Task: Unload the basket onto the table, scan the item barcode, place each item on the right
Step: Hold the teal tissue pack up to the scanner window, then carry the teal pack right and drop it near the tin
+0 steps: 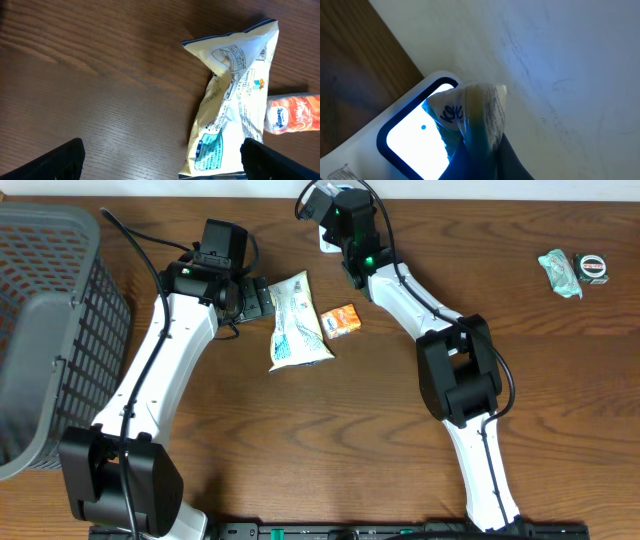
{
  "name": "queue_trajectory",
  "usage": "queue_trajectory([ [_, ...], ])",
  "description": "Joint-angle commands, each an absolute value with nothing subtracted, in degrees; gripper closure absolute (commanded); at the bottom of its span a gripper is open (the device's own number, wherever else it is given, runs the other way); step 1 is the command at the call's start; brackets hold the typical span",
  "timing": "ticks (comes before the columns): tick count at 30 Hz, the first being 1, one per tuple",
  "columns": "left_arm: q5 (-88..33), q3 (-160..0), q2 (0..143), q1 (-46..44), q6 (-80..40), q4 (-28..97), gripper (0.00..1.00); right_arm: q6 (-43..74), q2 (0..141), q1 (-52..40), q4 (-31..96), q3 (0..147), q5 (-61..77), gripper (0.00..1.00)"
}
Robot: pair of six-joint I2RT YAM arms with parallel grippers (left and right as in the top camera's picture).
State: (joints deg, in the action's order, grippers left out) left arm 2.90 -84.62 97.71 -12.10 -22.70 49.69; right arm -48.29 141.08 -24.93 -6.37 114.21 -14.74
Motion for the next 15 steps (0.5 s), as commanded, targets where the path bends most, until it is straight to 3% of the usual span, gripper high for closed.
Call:
queue_trajectory([
  [1,3.0,-84.6,97.7,-11.9,-22.8,49.8,0.02,-46.3,141.7,-24.6,-8.6,114.4,-15.1,0.99],
  [8,3.0,-84.6,97.7,-11.9,-22.8,49.8,0.02,-41.4,139.0,-22.2,-7.6,114.4,-19.7,0.99],
  [15,3.0,-84.6,97.7,-11.9,-22.8,49.8,0.02,-28.9,134.0,-13.7,9.6,114.4,-19.6,0.99],
])
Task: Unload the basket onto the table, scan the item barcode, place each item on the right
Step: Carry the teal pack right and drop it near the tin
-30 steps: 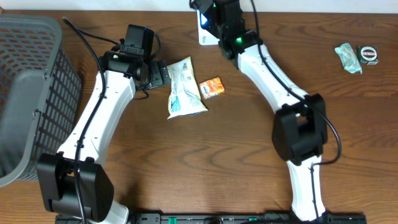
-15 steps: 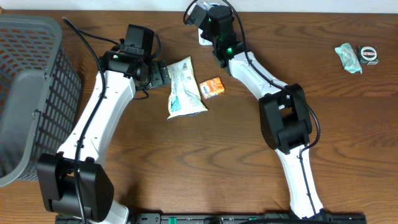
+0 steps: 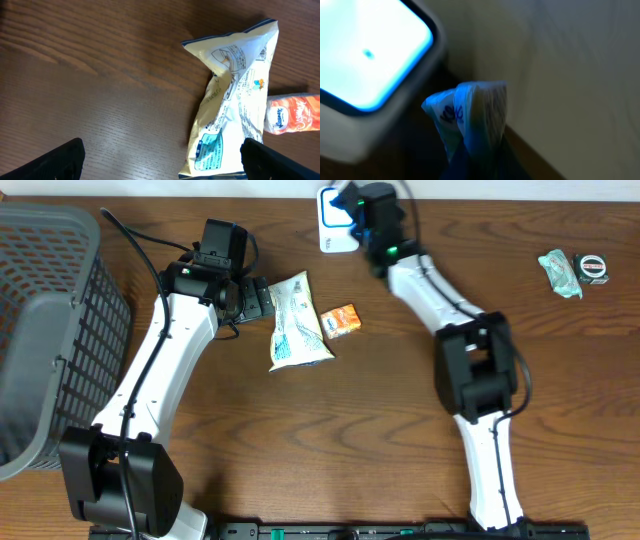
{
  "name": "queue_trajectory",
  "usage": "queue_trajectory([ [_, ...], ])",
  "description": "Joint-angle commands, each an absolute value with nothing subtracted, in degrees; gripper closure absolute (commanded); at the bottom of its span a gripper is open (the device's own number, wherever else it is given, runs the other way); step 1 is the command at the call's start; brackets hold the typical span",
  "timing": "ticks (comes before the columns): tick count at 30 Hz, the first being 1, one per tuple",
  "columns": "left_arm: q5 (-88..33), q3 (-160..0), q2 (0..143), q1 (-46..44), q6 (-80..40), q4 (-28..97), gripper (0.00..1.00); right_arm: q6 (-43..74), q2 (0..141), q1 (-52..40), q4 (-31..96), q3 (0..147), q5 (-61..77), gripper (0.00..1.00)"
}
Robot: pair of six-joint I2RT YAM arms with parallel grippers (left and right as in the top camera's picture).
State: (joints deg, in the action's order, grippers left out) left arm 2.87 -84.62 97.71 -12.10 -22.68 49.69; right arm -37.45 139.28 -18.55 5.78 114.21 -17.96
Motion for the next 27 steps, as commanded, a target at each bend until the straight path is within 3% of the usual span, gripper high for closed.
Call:
queue_trajectory([
  [1,3.0,-84.6,97.7,-11.9,-22.8,49.8,0.02,-27.1,133.6,-12.3,11.6,114.4,-19.6,0.99],
  [9,3.0,-84.6,97.7,-11.9,-22.8,49.8,0.02,-11.5,132.8,2.4,29.1,114.4,-19.6,0.97],
  [11,3.0,-84.6,97.7,-11.9,-22.8,49.8,0.02,-8.9,132.8,5.3,32.0,114.4,-19.6,0.78],
  [13,3.0,-84.6,97.7,-11.9,-22.8,49.8,0.02,-6.3,132.8,7.8,34.3,114.4,-18.9,0.38],
  [15,3.0,-84.6,97.7,-11.9,-22.8,49.8,0.02,-5.4,132.8,9.7,36.3,114.4,-15.4,0.21],
  [17,3.0,-84.6,97.7,-11.9,-22.8,49.8,0.02,-5.4,132.8,10.8,38.1,114.4,-12.2,0.12],
  [22,3.0,-84.6,97.7,-11.9,-22.8,49.8,0.02,-5.4,132.8,10.8,40.8,114.4,-2.5,0.06],
  [27,3.0,-84.6,97.7,-11.9,-22.8,49.8,0.02,-5.4,132.8,8.8,42.7,114.4,25.7,0.09],
])
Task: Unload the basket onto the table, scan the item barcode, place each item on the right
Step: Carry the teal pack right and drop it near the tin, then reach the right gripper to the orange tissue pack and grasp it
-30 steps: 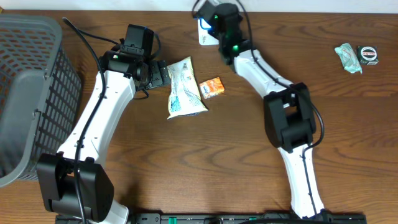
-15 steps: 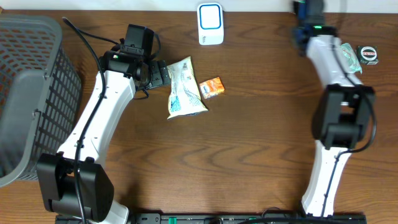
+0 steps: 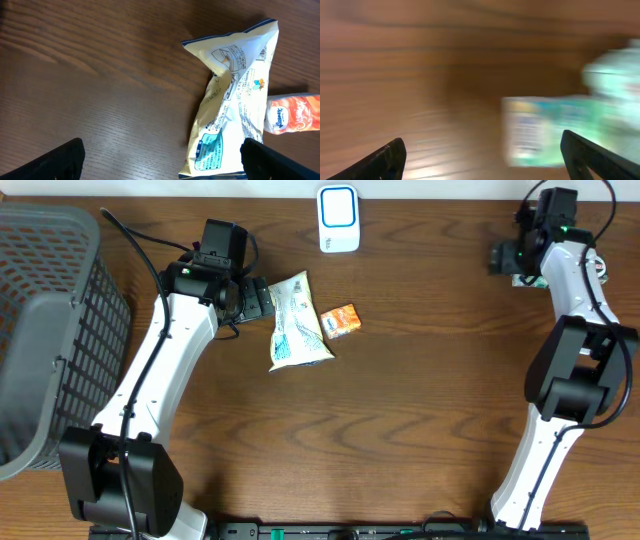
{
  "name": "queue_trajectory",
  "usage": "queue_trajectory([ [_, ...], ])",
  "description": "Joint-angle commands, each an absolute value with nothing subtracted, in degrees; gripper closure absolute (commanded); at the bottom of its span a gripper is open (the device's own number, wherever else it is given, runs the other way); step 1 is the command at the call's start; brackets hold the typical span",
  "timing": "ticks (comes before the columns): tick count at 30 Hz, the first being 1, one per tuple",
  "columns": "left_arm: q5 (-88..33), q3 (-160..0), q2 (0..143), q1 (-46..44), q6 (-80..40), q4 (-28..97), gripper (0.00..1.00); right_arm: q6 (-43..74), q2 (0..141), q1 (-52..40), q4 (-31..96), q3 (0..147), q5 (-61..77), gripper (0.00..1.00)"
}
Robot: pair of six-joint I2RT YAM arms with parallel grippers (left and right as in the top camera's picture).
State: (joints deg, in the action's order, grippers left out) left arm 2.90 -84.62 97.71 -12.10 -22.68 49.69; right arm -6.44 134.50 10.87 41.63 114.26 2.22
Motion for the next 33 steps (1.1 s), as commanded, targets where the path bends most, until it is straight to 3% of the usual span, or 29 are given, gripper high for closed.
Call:
queue_trajectory([
  [1,3.0,-84.6,97.7,-11.9,-22.8,49.8,0.03,-5.3,132.8,8.4,43.1,114.4,30.9,0.10],
  [4,3.0,-84.6,97.7,-11.9,-22.8,49.8,0.02,-4.8,132.8,6.7,44.5,114.4,45.3,0.13],
  [8,3.0,-84.6,97.7,-11.9,-22.8,49.8,0.03,-4.8,132.8,3.9,46.2,114.4,52.7,0.01],
  [13,3.0,-84.6,97.7,-11.9,-22.8,49.8,0.02,-13.0,132.8,-1.3,48.1,114.3,52.4,0.12],
  [16,3.0,-84.6,97.7,-11.9,-22.8,49.8,0.02,-14.0,133.0,-6.8,48.1,114.2,45.2,0.27],
  [26,3.0,-84.6,97.7,-11.9,-22.8,49.8,0.02,-14.0,134.5,-19.7,46.6,114.2,21.3,0.32],
  [30,3.0,-84.6,97.7,-11.9,-22.8,49.8,0.02,-14.1,135.2,-22.2,46.7,114.2,16.1,0.49],
  [33,3.0,-84.6,97.7,-11.9,-22.8,49.8,0.02,-14.4,136.0,-22.8,47.1,114.1,16.1,0.56],
])
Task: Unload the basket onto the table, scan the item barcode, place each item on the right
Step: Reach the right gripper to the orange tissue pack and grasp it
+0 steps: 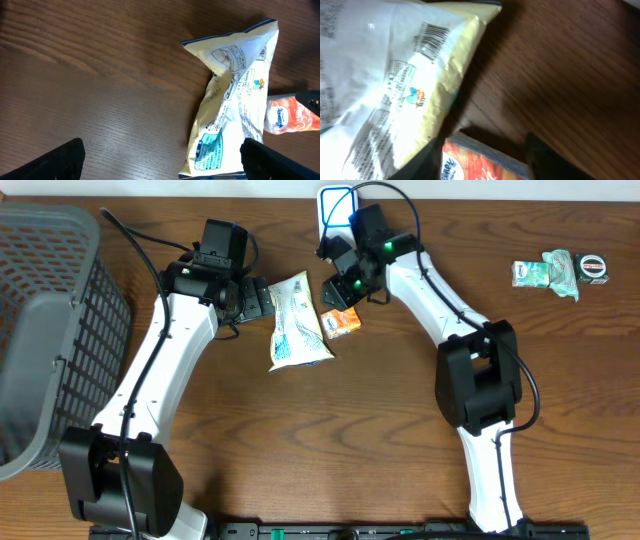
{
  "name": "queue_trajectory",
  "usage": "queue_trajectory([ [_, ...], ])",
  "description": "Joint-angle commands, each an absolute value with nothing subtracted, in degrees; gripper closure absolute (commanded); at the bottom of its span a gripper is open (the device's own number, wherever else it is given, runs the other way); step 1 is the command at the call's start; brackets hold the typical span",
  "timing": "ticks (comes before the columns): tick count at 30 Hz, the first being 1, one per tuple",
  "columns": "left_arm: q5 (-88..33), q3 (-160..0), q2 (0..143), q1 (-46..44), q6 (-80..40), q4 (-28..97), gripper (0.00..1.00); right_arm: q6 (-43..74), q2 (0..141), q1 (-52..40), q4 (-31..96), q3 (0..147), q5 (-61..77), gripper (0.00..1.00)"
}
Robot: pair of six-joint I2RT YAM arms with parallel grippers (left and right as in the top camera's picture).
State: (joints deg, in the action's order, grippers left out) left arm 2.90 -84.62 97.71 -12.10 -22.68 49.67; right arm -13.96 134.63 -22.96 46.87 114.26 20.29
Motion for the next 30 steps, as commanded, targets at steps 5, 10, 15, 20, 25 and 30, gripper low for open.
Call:
queue_trajectory([
  [5,3.0,-84.6,97.7,-11.9,-22.8,49.8,0.02,-14.4,138.3,-22.5,47.6,114.1,16.5,0.59],
  [10,3.0,-84.6,97.7,-11.9,-22.8,49.8,0.02,-14.4,139.1,-22.4,53.3,114.1,17.1,0.60],
  [15,3.0,-84.6,97.7,-11.9,-22.8,49.8,0.02,-13.7,138.3,-22.2,63.4,114.7,17.1,0.64],
  [20,3.0,-84.6,97.7,-11.9,-22.8,49.8,0.02,-13.7,134.0,-21.4,70.4,114.8,16.8,0.55],
  [25,3.0,-84.6,97.7,-11.9,-22.8,49.8,0.02,-13.8,128.7,-21.4,72.0,114.8,13.5,0.49],
  [30,3.0,-84.6,97.7,-11.9,-22.8,49.8,0.02,-27.3,127.2,-21.5,69.9,114.7,16.5,0.39],
])
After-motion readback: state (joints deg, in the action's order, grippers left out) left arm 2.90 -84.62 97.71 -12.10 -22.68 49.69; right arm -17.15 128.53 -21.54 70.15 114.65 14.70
